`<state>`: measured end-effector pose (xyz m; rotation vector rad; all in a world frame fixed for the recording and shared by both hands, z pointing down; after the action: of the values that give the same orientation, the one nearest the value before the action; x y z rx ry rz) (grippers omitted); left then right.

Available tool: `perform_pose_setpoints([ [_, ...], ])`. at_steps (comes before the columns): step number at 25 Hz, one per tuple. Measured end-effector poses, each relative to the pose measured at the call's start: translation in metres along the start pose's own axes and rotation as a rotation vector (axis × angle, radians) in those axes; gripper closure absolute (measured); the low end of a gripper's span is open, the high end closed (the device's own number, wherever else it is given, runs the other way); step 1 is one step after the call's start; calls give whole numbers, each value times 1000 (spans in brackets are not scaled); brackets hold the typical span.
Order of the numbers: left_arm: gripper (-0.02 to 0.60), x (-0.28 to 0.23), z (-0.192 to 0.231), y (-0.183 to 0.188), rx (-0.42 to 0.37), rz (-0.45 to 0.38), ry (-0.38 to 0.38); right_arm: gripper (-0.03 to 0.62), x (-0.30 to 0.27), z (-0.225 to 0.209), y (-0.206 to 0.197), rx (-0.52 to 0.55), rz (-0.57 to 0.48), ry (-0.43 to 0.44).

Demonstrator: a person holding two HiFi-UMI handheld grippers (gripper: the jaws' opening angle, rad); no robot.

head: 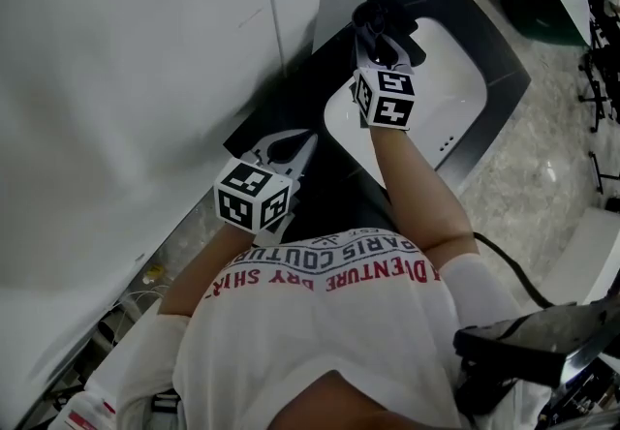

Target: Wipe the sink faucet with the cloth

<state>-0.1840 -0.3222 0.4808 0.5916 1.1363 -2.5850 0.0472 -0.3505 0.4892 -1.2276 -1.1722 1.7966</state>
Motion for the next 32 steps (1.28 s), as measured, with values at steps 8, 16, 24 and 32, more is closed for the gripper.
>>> perform_pose_setpoints([
  [8, 580, -8, -7, -6, -5, 25, -17, 513, 33, -20, -19, -19, 21, -54],
  [16, 580, -22, -27, -9, -41, 60, -56, 513, 79, -43, -40, -61, 8, -91],
  [24, 580, -34, -41, -12, -53, 73, -82, 513, 94, -53, -45, -66, 0, -77],
  [32, 580, -27, -61, -14, -24, -15, -38, 513, 134, -34, -30, -44, -38, 206],
])
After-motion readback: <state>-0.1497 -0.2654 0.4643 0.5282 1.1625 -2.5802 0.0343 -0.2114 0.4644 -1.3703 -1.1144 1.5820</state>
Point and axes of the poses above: the fingertips, and each gripper's own axes: x backward along the fingers, z to its left, y out of its top, the point moved 6 cm from there along x, backward along the fingers, and after that the axes turned 13 degrees about x, right-handed, at the moved point
